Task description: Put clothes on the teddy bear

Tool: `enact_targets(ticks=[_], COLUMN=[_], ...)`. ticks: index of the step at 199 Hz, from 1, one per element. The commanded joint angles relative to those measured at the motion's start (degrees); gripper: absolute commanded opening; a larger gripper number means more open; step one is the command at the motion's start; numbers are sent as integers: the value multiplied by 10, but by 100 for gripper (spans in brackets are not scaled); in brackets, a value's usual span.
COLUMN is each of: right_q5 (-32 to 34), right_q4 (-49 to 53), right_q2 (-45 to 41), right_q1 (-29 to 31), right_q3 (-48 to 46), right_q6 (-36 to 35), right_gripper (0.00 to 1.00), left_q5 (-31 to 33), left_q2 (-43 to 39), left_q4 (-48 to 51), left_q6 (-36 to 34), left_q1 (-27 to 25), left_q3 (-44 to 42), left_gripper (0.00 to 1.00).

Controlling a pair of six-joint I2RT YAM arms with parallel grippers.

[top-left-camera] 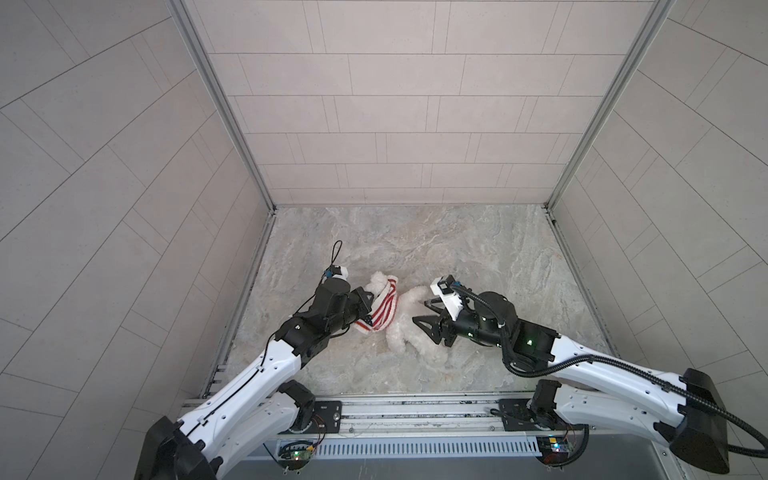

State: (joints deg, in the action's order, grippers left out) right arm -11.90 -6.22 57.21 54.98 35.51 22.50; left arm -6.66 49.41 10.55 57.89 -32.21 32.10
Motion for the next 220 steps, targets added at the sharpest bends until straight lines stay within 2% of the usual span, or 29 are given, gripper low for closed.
enact_targets(ticks=[1,43,76,142,170,203,220], right_q5=[27,4,12,11,18,29,41], right_q4=[-43,-143,-167,-205,-202,-190,-182], right_q2=[46,148,204,226,232,223,210], right_q1=[24,40,43,42,42,41,41], right_q3=[-23,-20,15,19,16,-13,-35], right_q6=[65,87,78,78,81,76,73], right_gripper=[63,60,56,41,28,3,0], left_q5=[33,43,52,57,59,61,61], left_q2=[-24,-34,-34,-46,-51,-61,-64], left_q4=[-40,-58,-65,-72,-74,-86,-93], left_q6=[61,90,100,112,115,119,121], left_q1=[-11,-38,-57,-68,-68,-68,-68], left_q3=[-24,-37,-40,-52,-52,-60,-67], left_gripper=[0,0,0,0,0,0,0])
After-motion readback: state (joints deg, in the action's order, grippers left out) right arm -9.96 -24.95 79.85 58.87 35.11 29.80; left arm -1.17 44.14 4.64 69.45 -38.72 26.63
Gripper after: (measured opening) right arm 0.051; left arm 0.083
